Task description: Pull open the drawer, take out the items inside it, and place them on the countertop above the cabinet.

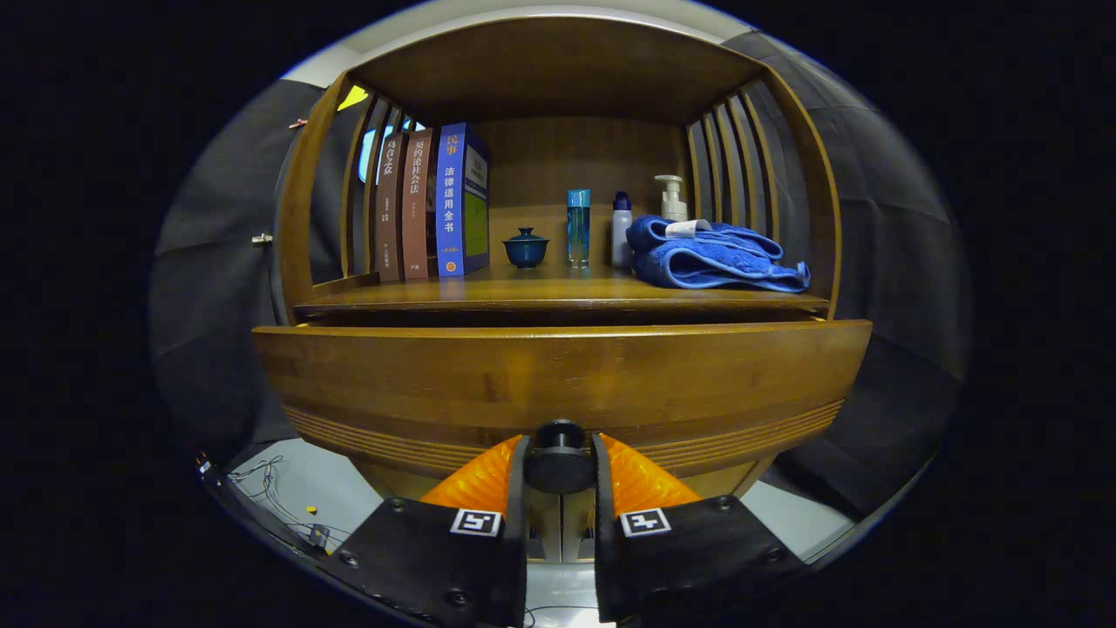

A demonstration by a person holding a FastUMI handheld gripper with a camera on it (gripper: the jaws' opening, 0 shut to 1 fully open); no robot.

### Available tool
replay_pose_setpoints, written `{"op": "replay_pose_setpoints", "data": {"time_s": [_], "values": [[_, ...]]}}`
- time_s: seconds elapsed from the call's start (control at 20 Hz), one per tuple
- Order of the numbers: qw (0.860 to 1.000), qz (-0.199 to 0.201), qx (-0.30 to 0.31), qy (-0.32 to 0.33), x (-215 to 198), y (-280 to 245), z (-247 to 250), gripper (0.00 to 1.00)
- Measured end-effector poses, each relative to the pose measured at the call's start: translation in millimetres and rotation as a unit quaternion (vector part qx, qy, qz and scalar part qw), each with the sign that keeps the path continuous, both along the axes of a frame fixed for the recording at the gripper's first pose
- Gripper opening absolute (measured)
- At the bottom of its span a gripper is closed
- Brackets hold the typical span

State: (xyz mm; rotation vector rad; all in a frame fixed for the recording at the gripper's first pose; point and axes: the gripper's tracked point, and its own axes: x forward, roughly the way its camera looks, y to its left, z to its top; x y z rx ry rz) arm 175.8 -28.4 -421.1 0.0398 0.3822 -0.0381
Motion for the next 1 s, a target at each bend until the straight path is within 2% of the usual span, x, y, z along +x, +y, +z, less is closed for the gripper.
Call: {"op": "replay_pose_setpoints", "data": {"time_s": [0.45, 1.0], "values": [[1.0, 0.007, 0.012, 0.004, -63, -1, 9, 0.35], [1.0, 0.006, 0.005, 0.009, -106, -2, 7, 0.35]]}}
